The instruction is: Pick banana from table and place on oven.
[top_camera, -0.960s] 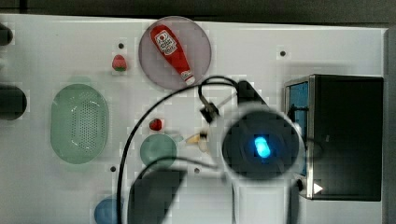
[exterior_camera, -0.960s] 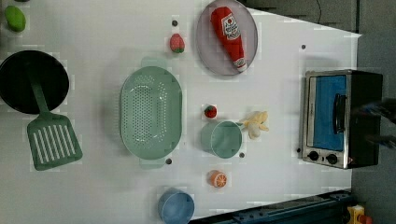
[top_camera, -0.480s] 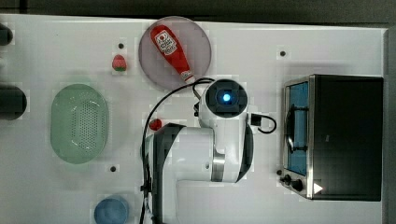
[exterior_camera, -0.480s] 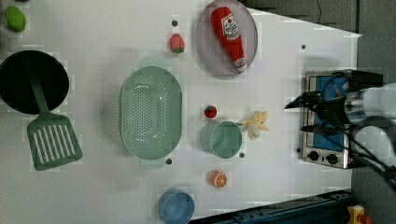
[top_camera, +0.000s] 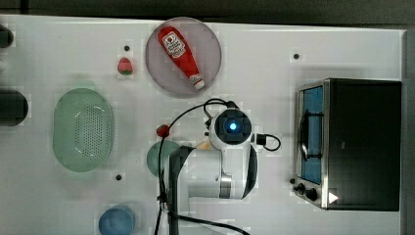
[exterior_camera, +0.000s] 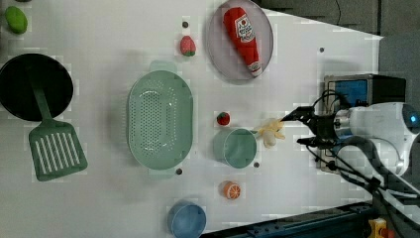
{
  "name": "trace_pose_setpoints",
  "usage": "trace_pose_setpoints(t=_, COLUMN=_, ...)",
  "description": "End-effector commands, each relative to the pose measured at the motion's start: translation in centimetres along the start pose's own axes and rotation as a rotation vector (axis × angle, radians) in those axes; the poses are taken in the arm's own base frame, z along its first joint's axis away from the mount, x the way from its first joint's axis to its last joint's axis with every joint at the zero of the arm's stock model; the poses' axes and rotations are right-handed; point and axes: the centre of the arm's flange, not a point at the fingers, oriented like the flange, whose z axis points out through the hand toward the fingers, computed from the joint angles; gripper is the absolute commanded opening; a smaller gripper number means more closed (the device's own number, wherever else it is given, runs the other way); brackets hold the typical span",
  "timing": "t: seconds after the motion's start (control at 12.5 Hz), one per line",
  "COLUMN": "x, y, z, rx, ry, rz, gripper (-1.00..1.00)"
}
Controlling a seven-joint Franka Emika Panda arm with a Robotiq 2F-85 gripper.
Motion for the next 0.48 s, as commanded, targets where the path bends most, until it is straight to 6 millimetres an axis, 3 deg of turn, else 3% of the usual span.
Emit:
trace_pose_setpoints(t=0.08, x=-0.4, y=-1.1, z=2.7, rx=0.021, ry=0.009, rz=0.011, gripper=1.00)
trace_pose_setpoints(t=0.32, x=-0.5, y=-1.4, z=5.8, rx=0.020, ry=0.009, rz=0.006, gripper=1.00)
trace_pose_setpoints(t=0.4, x=-0.6, y=-1.4, z=6.6, rx=0.020, ry=0.009, rz=0.005, gripper=0.93)
trace_pose_setpoints(t=0.48, x=-0.7, y=-1.5, z=7.0, rx=0.022, ry=0.010, rz=0.002, gripper=0.69)
